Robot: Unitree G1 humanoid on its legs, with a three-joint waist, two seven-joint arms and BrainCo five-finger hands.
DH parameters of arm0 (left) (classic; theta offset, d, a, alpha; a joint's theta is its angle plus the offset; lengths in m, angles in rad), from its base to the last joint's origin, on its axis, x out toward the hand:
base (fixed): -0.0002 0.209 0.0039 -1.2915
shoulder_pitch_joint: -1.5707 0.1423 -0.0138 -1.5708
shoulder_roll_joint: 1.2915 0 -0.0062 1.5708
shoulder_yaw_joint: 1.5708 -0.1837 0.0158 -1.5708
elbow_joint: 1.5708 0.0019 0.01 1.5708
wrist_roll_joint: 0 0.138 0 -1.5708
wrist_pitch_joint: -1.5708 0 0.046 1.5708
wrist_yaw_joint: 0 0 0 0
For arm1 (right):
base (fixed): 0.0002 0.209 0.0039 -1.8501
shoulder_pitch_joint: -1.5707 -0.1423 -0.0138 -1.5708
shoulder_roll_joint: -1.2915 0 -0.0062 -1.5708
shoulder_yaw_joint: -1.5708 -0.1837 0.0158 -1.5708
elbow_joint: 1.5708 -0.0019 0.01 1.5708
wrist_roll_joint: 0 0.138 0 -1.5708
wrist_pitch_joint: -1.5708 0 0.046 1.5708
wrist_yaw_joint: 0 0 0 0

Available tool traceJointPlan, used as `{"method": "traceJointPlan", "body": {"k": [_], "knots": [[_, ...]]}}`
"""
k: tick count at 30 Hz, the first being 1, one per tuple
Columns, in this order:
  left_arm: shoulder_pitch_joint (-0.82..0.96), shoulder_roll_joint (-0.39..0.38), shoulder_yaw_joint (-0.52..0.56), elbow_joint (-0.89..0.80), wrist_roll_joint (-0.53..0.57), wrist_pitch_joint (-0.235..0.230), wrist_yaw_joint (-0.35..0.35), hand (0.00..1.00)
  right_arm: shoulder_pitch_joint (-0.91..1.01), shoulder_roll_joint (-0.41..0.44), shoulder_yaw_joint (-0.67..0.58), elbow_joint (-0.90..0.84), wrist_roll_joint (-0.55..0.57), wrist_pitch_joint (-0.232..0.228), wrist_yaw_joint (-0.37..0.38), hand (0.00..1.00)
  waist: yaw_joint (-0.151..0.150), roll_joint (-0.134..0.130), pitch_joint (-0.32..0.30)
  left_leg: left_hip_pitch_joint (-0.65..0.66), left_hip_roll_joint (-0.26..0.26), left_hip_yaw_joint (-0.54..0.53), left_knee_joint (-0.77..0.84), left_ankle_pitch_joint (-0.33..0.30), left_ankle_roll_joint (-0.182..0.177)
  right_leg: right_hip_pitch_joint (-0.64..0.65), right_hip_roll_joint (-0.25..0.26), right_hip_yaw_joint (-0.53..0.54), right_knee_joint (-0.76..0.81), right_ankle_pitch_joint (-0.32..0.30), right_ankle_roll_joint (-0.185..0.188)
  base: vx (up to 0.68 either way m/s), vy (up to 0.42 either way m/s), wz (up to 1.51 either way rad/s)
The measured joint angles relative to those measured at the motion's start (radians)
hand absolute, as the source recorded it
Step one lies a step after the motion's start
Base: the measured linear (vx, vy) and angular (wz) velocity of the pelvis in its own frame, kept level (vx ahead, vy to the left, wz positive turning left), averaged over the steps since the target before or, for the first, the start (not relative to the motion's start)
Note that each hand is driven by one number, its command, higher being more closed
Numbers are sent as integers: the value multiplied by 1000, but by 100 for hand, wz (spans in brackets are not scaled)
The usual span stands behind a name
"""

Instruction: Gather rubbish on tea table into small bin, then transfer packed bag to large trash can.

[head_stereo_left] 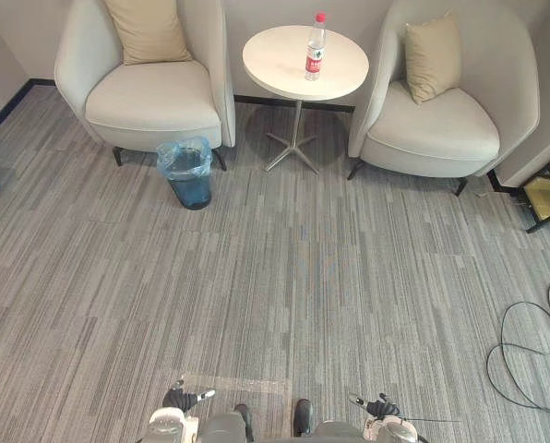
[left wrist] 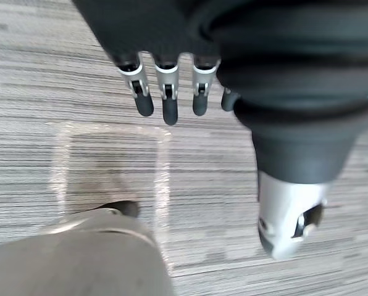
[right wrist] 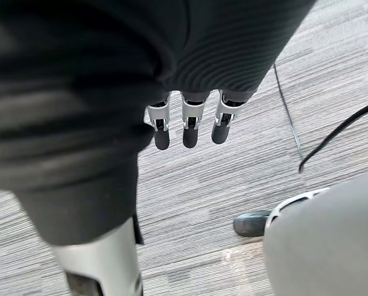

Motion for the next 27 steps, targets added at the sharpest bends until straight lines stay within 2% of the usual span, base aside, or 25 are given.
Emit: {"method": "traceJointPlan", "body": {"k": [1, 2, 4, 6, 7, 8, 9, 10, 11, 12, 13, 14, 15, 16, 17, 18, 20, 21, 22, 24, 25, 26, 27], "knots": [[0, -2, 8, 0, -6, -1, 0, 0, -4, 0, 0, -1, 0, 0, -1, 0, 1, 8, -1, -17, 9, 7, 29, -12, 7, 1, -1, 4, 8, -10, -3, 73, 56, -9], [0, -16, 34, 0, -14, -1, 1, 0, -8, -9, -4, 0, 1, 0, -6, 0, 1, 23, 2, -62, 20, 9, 51, -54, 26, -1, -11, 11, 31, -28, -6, 96, 80, -7], [3, -17, 34, 0, -31, -1, 2, 0, -8, -17, -21, 3, 1, 1, -11, 0, 4, 26, 4, -108, 10, 13, -30, -62, 29, -2, -39, 24, 39, -41, 1, 177, 128, -16], [13, -17, 36, 2, -41, 1, 3, 0, -11, -21, -29, 2, 2, 2, -15, 0, 10, 25, 6, -109, -26, 1, -269, 1, 17, 1, -80, 47, 54, -71, 32, 276, 186, -34], [24, -18, 36, 2, -49, 0, 4, 0, -14, -26, -29, 2, 2, 2, -17, 0, 15, 33, 4, -99, -38, -23, -420, 63, -1, -2, -89, 67, 58, -87, 51, 251, 177, -38], [26, -22, 36, 3, -50, 1, 4, 0, -16, -31, -28, 2, 1, 3, -17, 0, 18, 40, 3, -85, -37, -37, -481, 88, -10, -4, -89, 79, 58, -94, 60, 438, 317, -71], [44, -29, 47, 10, -53, 3, 4, 0, -16, -30, -26, 3, -1, 6, -17, 0, 33, 40, 3, -78, -44, -45, -488, 179, 31, 2, -99, 114, 64, -120, 78, 395, 269, -73], [51, -22, 70, 11, -54, 3, 3, 0, -18, -10, -26, 3, -1, 5, -16, 0, 39, 12, -7, -102, -71, -43, -435, 159, 61, 3, -125, 131, 71, -133, 78, 529, 294, -60], [51, -16, 77, 11, -54, 3, 3, 0, -18, 0, -30, 3, -3, 6, -16, 0, 41, -3, -15, -120, -82, -37, -402, 129, 69, -4, -138, 137, 92, -138, 86, 472, 198, -21], [40, -12, 82, 11, -55, 4, 3, 0, -20, 8, -38, 2, -7, 7, -15, 0, 43, -15, -15, -122, -95, -22, -371, 83, 85, -51, -160, 150, 197, -150, 106, 480, 199, -12], [41, -15, 83, 11, -62, 5, 4, 0, -20, 9, -38, 2, -10, 9, -14, 0, 48, -16, -15, -95, -101, -13, -377, 63, 94, -87, -166, 171, 300, -148, 110, 452, 204, -32], [47, -16, 83, 12, -70, 6, 4, 0, -17, 12, -38, 2, -10, 11, -12, 0, 57, -16, -15, -33, -106, 7, -399, 46, 101, -145, -175, 209, 477, -133, 137, 365, 162, -34], [51, -16, 82, 11, -71, 7, 4, 0, -15, 14, -36, 2, -10, 12, -10, 0, 56, -18, -16, -8, -111, 9, -407, 41, 108, -170, -180, 217, 551, -122, 160, 559, 185, -21], [55, -15, 80, 6, -70, 8, 4, 0, -9, 17, -36, -4, -10, 14, -6, 0, 43, -19, -20, 80, -124, 11, -438, 21, 122, -237, -184, 229, 797, -87, 225, 479, 113, -2], [55, -14, 79, 2, -69, 7, 4, 0, -10, 17, -34, -11, -11, 14, -6, 0, 38, -20, -21, 119, -130, 10, -455, 12, 124, -277, -185, 220, 897, -87, 221, 582, 91, -1], [49, -15, 72, 1, -68, 7, 5, 0, -10, 18, -32, -35, -11, 14, -3, 0, 35, -19, -21, 182, -133, 7, -489, 4, 126, -344, -191, 176, 1023, -100, 194, 479, 25, 0], [38, -23, 71, 2, -69, 7, 4, 0, -16, 16, -33, -60, -11, 11, -1, 0, 23, -4, -15, 265, -127, -8, -542, 0, 127, -419, -199, 91, 1080, -142, 129, 419, -9, 8], [34, -30, 71, 1, -69, 6, 4, 0, -21, 12, -34, -71, -11, 9, -1, 0, 15, 2, -12, 298, -119, -17, -557, 0, 127, -436, -195, 58, 1062, -161, 102, 451, -91, 18], [29, -47, 72, 1, -69, 5, 3, 0, -23, 8, -35, -82, -10, 3, 1, 0, 2, 23, 0, 345, -97, -23, -560, 0, 127, -468, -180, 0, 985, -187, 70, 544, -144, 18], [25, -65, 72, 1, -69, 3, 2, 0, -24, 5, -31, -98, -10, 2, 1, 0, 0, 36, 5, 387, -68, -29, -551, 0, 127, -501, -147, -38, 814, -183, 50, 506, -177, 21], [26, -75, 71, 2, -69, 3, 2, 0, -23, 5, -25, -99, -10, 2, 2, 0, -6, 29, 1, 415, -59, -50, -550, -14, 104, -511, -125, -45, 654, -123, 37, 396, -185, 37], [31, -74, 71, 2, -70, 2, 1, 0, -13, 6, -13, -95, -11, 3, 2, 0, -10, 1, -15, 424, -73, -65, -548, -31, 78, -504, -120, -32, 504, 2, 20, 632, -301, 32], [19, -80, 76, 7, -69, 3, 1, 0, -13, -5, -1, -77, -9, 3, 3, 0, 1, 5, -18, 447, -53, -83, -541, -70, 49, -511, -105, -32, 501, 32, -27, 438, -208, 5]]}}
